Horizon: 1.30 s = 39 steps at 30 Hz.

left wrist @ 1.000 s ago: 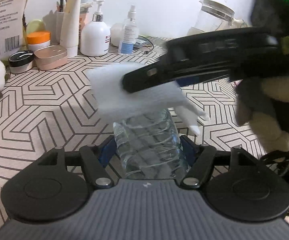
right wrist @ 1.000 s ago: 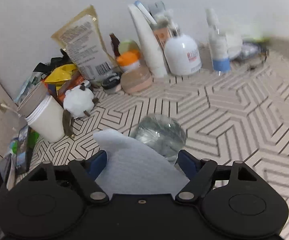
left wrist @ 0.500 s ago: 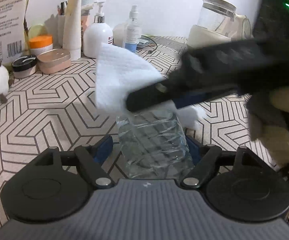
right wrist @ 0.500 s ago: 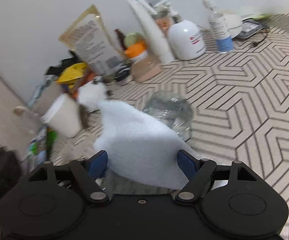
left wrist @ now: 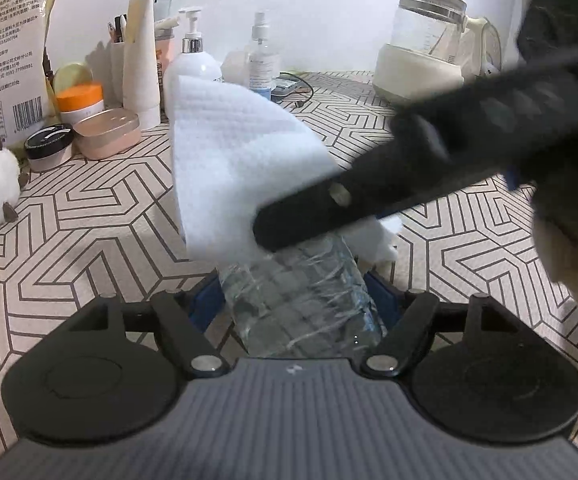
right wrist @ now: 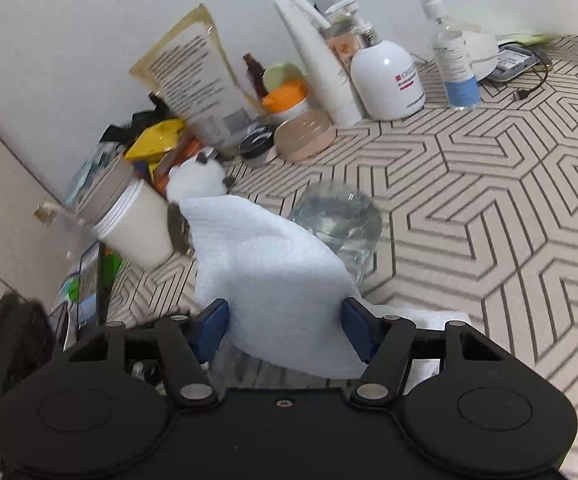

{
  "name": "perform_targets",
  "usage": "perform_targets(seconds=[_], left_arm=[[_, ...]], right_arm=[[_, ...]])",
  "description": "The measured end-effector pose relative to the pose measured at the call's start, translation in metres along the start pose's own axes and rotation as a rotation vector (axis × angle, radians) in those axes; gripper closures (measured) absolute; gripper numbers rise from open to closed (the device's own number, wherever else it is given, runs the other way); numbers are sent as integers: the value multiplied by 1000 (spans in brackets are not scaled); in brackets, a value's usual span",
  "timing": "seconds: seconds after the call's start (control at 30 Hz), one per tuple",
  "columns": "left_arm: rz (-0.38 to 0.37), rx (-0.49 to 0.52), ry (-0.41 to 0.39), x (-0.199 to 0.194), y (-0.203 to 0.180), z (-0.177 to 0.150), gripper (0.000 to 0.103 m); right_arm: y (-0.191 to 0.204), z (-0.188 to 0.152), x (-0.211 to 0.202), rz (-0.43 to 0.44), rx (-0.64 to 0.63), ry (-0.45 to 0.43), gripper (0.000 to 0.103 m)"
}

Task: Clean container
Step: 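Wipe around the bottle's side with the right tool's wipe, then sweep the wipe along the bottle toward the left tool's fingers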

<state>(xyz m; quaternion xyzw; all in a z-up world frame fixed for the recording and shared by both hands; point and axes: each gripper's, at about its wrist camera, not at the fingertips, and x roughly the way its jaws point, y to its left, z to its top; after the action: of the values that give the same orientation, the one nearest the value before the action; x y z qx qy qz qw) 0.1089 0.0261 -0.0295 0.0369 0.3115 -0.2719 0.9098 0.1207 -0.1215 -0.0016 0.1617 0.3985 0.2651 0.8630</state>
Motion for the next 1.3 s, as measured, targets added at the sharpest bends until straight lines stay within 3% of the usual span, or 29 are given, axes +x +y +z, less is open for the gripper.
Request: perform_targets(seconds=[0.2, 0.6, 0.73, 0.83, 1.0, 1.13, 1.2, 1.3], left_arm=[[8, 4, -3, 6, -3, 1, 29], [-9, -15, -7, 11, 5, 5, 30], [-24, -38, -11, 11, 8, 6, 30], [-67, -100, -21, 10, 15, 8, 30], [-130, -160, -51, 7, 19, 10, 30], [-123, -148, -50, 8, 15, 11, 30], [-118, -141, -47, 9, 14, 11, 30], [-117, -143, -41, 10, 15, 12, 29]], right_arm=[[2, -10, -5, 44, -18, 74, 33], [-10, 25, 11, -32, -25, 2, 29], [-8, 23, 12, -20, -8, 9, 26], [-2, 18, 6, 14, -5, 9, 17], [-3, 15, -9, 34, 19, -18, 16], [-13, 18, -11, 54, 81, -42, 16], [-17, 19, -10, 61, 109, -50, 19], [-17, 21, -1, -18, 55, -58, 37]])
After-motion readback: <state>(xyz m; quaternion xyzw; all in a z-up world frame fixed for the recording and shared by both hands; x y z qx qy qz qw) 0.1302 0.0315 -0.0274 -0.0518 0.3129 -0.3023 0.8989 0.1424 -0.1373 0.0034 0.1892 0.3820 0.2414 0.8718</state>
